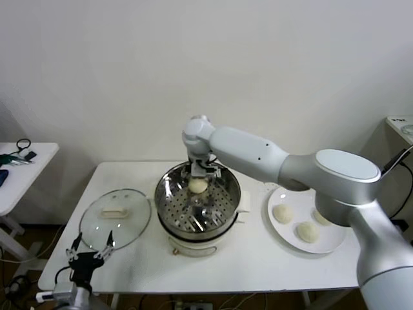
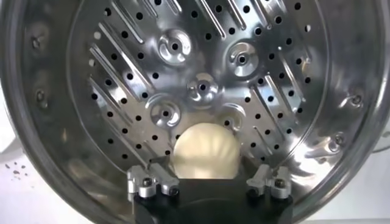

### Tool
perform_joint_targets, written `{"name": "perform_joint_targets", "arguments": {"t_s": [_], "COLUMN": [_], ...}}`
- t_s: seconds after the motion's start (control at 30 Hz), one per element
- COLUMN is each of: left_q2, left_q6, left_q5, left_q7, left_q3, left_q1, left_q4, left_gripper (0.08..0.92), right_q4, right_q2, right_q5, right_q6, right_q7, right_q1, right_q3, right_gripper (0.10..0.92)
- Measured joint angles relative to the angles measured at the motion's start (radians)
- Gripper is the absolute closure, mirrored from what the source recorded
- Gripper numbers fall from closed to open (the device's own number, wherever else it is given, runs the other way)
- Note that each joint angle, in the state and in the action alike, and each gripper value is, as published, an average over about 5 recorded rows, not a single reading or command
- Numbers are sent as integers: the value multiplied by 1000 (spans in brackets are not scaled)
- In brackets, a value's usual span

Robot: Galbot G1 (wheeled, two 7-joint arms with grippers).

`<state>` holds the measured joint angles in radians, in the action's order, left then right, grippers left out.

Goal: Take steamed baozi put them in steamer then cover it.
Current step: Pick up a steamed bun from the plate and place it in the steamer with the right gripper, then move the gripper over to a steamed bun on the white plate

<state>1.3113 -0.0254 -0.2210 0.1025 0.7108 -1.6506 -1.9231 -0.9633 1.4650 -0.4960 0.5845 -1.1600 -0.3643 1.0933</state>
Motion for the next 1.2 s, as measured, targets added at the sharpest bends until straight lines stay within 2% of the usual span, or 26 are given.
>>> {"name": "perform_joint_targets", "arguments": {"t_s": [0.33,0.53,0.87,1.2], "left_q2": [-3,-3,-6,-4], "left_q6": [-4,-5,-2,-7], "left_q5": [-1,-1,-24,-32], "left_q7": [1,2,-12,-17], "left_q3": [1,1,-3,-8], "left_q1": [-1,-5,0,11], "left_q4": [-5,-14,-31,-34], "left_gripper": [177,177,177,177], "right_q4": [-66,-149,-280,-308], "right_q2": [-53,-139,-376,-588], "right_q5": [52,139,453,733], "right_q6": [-29,-97,-377,-679], "right_q7": [-6,-1,28,58], "right_q1": [-47,-109,-232,-212], "right_q3": [-17,6,139,213], "right_gripper": [203,203,203,203]}}
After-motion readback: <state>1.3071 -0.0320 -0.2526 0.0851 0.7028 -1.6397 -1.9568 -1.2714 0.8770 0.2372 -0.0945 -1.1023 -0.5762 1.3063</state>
